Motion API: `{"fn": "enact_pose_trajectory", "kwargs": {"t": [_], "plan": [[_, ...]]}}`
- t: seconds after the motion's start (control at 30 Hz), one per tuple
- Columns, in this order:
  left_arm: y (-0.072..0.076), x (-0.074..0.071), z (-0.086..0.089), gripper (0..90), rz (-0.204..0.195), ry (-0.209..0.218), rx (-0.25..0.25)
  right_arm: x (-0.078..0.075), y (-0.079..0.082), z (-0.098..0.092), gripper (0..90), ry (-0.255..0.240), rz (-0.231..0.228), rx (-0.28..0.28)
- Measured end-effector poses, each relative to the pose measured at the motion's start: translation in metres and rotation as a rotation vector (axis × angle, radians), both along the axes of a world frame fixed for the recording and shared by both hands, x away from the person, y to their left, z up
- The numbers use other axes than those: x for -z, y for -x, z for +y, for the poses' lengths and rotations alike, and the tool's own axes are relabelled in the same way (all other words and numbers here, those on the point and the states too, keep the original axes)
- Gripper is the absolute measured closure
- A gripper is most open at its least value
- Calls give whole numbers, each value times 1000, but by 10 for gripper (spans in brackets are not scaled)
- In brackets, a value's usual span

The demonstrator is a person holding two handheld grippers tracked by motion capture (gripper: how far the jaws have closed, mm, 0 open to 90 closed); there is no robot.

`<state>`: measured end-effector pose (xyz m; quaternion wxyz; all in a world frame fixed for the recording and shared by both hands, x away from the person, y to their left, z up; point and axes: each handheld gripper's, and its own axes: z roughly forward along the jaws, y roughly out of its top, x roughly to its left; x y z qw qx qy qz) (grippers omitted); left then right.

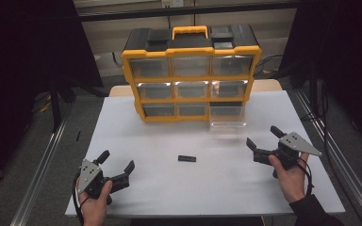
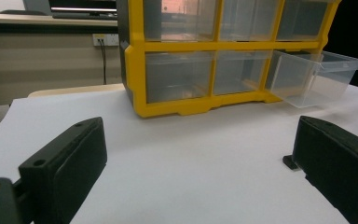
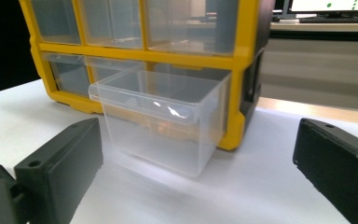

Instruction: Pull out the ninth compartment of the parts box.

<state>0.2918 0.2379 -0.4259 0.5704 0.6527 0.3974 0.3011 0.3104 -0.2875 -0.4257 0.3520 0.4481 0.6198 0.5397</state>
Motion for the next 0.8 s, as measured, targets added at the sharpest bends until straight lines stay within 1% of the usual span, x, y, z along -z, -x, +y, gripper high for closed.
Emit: {"fn": "enact_pose_trajectory", "kwargs": {"t": [0.07, 0.1, 0.13, 0.17, 0.3, 0.4, 0.47, 0.5, 0.53, 0.57, 0.63, 0.73, 0.8], "plan": [[0, 0, 1, 30, -1, -3, 0, 2, 3, -4, 14, -5, 5, 17], [0, 0, 1, 30, -3, 5, -3, 4, 5, -5, 14, -8, 13, 19], [0, 0, 1, 30, -7, 1, -5, 4, 7, -6, 14, -3, 17, 28], [0, -1, 1, 30, -7, 5, -5, 5, 9, -6, 14, 6, 14, 33], [0, 0, 2, 30, -4, 6, -11, 4, 18, -8, 12, 5, 8, 29], [1, -1, 3, 30, -6, 3, -15, 7, 24, -8, 14, 19, 16, 28], [1, -1, 4, 30, -5, 3, -16, 10, 28, -7, 13, 43, 29, 26], [2, -1, 5, 30, -6, 4, -20, 11, 29, -7, 12, 33, 38, 15], [2, -1, 6, 29, -3, 8, -22, 11, 30, -7, 12, 17, 46, 8], [1, -1, 7, 28, -1, 4, -28, 10, 31, -8, 12, 18, 40, 15], [0, -1, 8, 28, 3, 0, -25, 9, 31, -9, 8, 35, 30, 20], [0, -2, 4, 28, -2, 9, -14, 10, 29, -11, 9, 32, 34, 28], [0, -2, 5, 28, -6, 1, -10, 10, 28, -11, 9, 33, 34, 27]]}}
